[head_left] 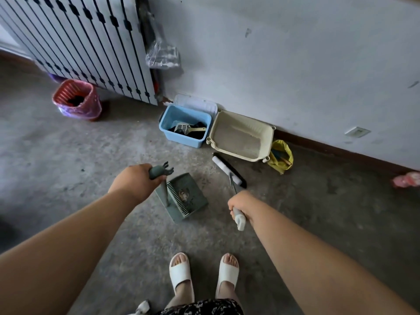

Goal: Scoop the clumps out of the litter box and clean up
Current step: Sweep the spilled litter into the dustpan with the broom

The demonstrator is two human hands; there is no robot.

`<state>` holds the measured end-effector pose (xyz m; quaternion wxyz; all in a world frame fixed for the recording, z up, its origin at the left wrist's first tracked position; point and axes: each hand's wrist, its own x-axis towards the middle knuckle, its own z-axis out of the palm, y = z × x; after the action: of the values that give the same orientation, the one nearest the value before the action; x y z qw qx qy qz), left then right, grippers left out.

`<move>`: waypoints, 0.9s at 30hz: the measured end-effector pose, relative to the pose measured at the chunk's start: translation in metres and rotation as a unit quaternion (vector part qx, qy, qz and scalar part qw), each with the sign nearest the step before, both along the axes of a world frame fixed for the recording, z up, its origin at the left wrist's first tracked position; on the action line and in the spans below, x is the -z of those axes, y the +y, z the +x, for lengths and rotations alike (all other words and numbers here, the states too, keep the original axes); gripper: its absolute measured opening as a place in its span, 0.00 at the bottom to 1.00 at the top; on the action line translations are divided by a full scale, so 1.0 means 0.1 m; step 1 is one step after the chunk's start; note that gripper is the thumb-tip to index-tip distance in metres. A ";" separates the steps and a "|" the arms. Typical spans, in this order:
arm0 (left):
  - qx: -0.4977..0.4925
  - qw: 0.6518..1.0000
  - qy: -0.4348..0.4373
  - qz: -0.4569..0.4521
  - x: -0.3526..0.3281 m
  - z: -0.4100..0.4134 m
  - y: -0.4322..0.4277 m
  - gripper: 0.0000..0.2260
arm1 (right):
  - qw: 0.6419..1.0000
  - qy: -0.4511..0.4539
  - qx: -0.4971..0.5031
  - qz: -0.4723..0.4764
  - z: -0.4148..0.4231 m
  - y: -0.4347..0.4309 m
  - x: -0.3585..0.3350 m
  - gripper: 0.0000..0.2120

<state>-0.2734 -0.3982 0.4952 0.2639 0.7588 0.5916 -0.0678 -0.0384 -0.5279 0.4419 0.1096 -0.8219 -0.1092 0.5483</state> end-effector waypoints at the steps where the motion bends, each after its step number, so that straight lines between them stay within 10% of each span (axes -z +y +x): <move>1: 0.000 1.000 0.002 0.001 0.01 -0.03 -0.01 0.14 | 1.000 0.004 0.013 -0.018 -0.02 -0.04 -0.02 0.10; 27: -0.061 0.998 0.024 0.015 0.10 -0.66 0.05 0.16 | 0.988 -0.035 -0.153 -0.016 -0.26 0.49 0.16 0.08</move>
<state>-0.3398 -0.3934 0.4853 0.2417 0.7232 0.6441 -0.0612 -0.0644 -0.4788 0.4255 0.0073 -0.8159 -0.2282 0.5312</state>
